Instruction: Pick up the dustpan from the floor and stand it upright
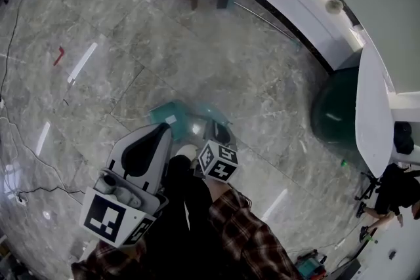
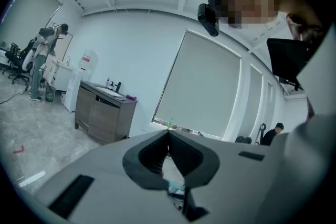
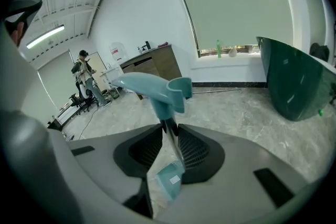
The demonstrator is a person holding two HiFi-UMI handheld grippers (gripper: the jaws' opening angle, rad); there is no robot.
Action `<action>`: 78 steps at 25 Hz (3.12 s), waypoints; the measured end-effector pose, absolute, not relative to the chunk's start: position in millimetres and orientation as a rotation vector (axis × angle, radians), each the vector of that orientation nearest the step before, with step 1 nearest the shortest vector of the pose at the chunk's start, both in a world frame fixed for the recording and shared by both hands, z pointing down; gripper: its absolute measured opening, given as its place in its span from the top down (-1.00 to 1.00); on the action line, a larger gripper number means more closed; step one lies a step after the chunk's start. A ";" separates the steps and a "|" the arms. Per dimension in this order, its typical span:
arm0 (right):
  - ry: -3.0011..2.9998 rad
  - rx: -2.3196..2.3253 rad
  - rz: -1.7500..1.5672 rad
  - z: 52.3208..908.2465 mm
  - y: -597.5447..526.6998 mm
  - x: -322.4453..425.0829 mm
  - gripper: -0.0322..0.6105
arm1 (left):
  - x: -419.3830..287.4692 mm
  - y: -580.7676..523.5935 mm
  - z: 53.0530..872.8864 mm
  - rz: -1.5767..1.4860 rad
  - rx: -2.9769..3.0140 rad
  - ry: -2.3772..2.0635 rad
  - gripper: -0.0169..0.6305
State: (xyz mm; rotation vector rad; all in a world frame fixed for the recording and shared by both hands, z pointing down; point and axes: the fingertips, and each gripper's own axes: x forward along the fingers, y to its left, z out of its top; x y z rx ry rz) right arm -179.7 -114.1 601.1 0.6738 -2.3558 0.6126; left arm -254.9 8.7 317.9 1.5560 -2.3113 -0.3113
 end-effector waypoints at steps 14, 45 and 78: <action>-2.348 0.632 0.664 598.4 -108.9 -177.1 0.61 | -257.9 21.7 312.1 -0.351 1.508 -2.358 0.91; -2.792 0.558 0.675 291.4 -164.7 -123.4 0.67 | -176.1 -84.5 178.7 -0.272 1.906 -2.150 0.91; -3.052 0.758 0.268 112.4 -196.0 12.6 0.86 | -32.3 -185.3 121.9 -0.163 2.249 -1.827 0.91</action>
